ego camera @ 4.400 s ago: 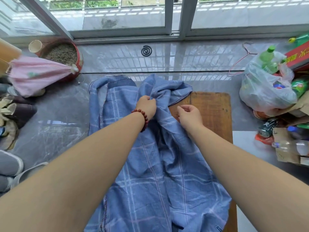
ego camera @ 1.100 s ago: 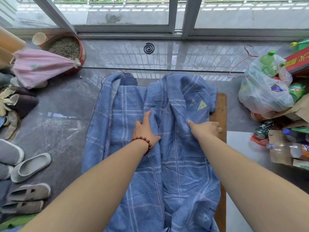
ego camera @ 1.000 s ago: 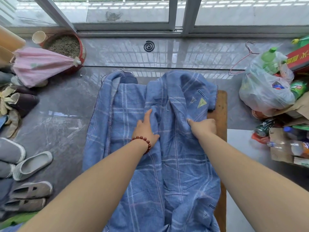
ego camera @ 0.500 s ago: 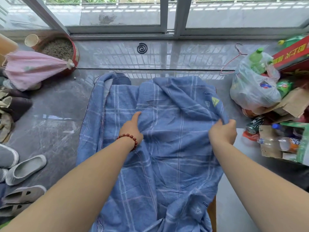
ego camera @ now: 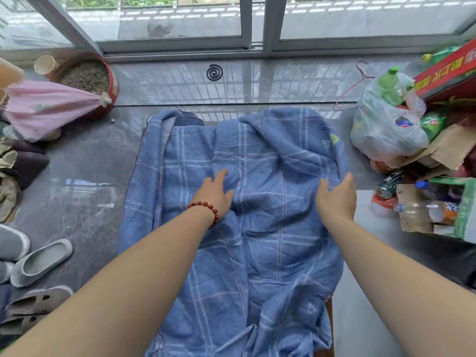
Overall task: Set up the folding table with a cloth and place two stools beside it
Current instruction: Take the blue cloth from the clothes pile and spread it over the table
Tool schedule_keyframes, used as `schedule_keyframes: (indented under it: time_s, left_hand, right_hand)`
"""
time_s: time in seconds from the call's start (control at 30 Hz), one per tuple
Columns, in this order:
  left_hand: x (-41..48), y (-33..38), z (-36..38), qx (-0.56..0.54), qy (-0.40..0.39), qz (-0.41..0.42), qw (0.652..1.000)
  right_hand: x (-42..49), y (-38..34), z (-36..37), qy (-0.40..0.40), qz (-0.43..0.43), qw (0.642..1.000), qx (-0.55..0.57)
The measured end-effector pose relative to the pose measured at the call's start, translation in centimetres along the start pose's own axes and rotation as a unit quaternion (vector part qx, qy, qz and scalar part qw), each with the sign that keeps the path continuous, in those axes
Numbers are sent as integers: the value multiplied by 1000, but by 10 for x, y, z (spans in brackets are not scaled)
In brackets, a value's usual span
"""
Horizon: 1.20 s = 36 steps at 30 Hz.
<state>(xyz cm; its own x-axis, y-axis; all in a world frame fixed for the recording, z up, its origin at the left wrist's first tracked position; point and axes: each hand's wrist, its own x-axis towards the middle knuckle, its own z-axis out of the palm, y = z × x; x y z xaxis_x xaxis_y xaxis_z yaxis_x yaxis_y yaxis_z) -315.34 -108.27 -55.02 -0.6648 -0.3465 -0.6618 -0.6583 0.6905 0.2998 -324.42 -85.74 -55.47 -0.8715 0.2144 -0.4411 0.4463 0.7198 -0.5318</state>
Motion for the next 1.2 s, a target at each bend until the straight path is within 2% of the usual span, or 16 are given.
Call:
schedule_keyframes:
  time_s: [0.1, 0.2, 0.4, 0.67, 0.87, 1.1, 1.2]
  left_hand:
    - [-9, -8, 1, -19, 13, 8, 1000]
    - [-16, -21, 0, 13, 16, 15, 1000]
    - [-30, -61, -1, 51, -43, 11, 998]
    - [-42, -116, 6, 140, -57, -10, 988]
    - [-42, -169, -10, 163, -31, -73, 983]
    - [-50, -196, -15, 184, -4, -44, 982]
    - [-57, -196, -9, 160, 54, -36, 985]
  right_hand:
    - [-21, -3, 11, -14, -44, 998, -39]
    - [-39, -9, 19, -10, -92, 992, -91]
    - [-75, -26, 52, -25, -157, 970, -186]
    - [-119, -31, 105, -115, -204, 950, -208]
    - [-143, -21, 128, -147, -160, 960, -174]
    - [-158, -11, 132, -127, -147, 968, -160]
    - [-170, -3, 131, -120, -145, 971, -145]
